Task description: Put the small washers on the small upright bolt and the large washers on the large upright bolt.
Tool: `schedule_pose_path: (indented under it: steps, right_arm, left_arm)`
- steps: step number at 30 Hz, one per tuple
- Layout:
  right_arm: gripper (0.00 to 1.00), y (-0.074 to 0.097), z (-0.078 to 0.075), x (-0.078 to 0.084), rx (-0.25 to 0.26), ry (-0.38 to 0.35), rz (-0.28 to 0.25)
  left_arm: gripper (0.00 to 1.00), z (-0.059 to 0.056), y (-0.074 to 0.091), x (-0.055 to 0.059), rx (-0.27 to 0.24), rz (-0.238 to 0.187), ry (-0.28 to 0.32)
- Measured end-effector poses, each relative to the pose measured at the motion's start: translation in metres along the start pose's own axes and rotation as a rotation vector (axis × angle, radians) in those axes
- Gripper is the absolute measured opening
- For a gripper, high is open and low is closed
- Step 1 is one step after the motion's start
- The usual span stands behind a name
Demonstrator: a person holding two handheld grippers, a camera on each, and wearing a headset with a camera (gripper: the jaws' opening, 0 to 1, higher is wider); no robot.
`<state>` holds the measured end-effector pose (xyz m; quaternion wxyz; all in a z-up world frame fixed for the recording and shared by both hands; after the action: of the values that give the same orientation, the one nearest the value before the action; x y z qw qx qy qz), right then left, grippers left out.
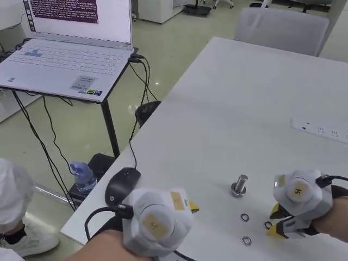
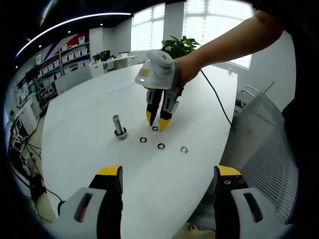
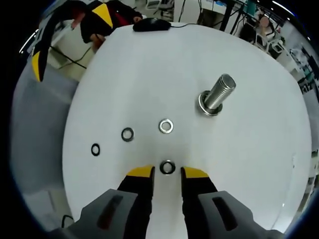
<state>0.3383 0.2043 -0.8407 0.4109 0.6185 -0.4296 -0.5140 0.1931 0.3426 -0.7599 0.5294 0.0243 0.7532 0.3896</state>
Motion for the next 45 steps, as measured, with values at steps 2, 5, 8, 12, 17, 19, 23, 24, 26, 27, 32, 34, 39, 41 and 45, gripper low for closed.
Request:
schedule_pose_path:
  steps: [2, 5, 8, 12, 17, 19, 23, 24, 26, 27, 32, 34, 39, 41, 45]
  right_arm:
    - [0.22, 0.0, 0.0, 0.0, -0.003, -0.009, 0.005]
    - [0.2, 0.0, 0.0, -0.001, 0.005, -0.016, 0.009]
    - [0.16, -0.001, 0.003, -0.002, 0.009, 0.002, 0.02]
    - [0.14, 0.0, 0.003, -0.002, 0.014, -0.014, 0.04]
    - [0.13, 0.0, 0.004, -0.002, 0.018, -0.043, 0.052]
    - [0.13, 0.0, 0.003, -0.002, 0.017, -0.076, 0.051]
    - [0.12, 0.0, 0.003, -0.001, 0.022, -0.106, 0.034]
    - [0.12, 0.0, 0.003, -0.001, 0.02, -0.114, 0.029]
    - [0.12, 0.0, 0.003, 0.0, 0.017, -0.144, 0.03]
    - [0.12, 0.001, 0.003, 0.0, 0.019, -0.142, 0.024]
    - [0.12, 0.014, 0.004, 0.001, 0.016, -0.172, 0.009]
    - [0.12, 0.019, 0.005, 0.003, 0.018, -0.183, 0.008]
    - [0.12, 0.031, 0.008, 0.012, 0.016, -0.201, 0.006]
    - [0.12, 0.037, 0.008, 0.016, 0.023, -0.215, 0.004]
    - [0.12, 0.047, 0.008, 0.024, 0.028, -0.239, 0.001]
  left_arm:
    - [0.74, -0.001, 0.001, 0.001, 0.0, 0.0, 0.0]
    - [0.74, -0.002, 0.001, 0.001, 0.0, 0.0, -0.001]
    - [0.73, -0.003, 0.002, 0.002, 0.0, 0.002, 0.0]
    - [0.73, -0.004, 0.002, 0.003, 0.0, 0.003, -0.003]
    - [0.73, -0.006, 0.001, 0.001, 0.003, 0.005, -0.007]
    - [0.72, -0.007, 0.001, 0.0, 0.003, 0.005, -0.009]
    - [0.72, -0.009, 0.001, -0.002, 0.0, 0.004, -0.011]
    - [0.72, -0.009, 0.001, -0.003, -0.001, 0.002, -0.01]
    - [0.72, -0.01, 0.002, -0.004, -0.006, 0.001, -0.009]
    - [0.72, -0.01, 0.002, -0.003, -0.007, 0.002, -0.008]
    - [0.72, -0.01, 0.002, -0.004, -0.017, -0.001, -0.004]
    - [0.73, -0.01, 0.002, -0.003, -0.021, -0.001, -0.003]
    - [0.74, -0.009, 0.002, -0.003, -0.026, -0.006, 0.01]
    - [0.75, -0.007, 0.002, -0.003, -0.028, -0.006, 0.01]
    - [0.75, -0.005, 0.0, -0.004, -0.026, -0.003, 0.008]
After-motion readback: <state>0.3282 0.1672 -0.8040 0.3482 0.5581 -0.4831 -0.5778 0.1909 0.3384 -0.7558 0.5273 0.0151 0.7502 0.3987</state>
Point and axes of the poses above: the centre of the closed fingertips' face, and the gripper's own axes: y roughly backward along the fingers, z roughly to its left, x roughly out of its underside, the point moved 4 cm from there along y, roughly backward along the fingers, and after that the axes turned 7 degrees about x, right-handed, at the moved point
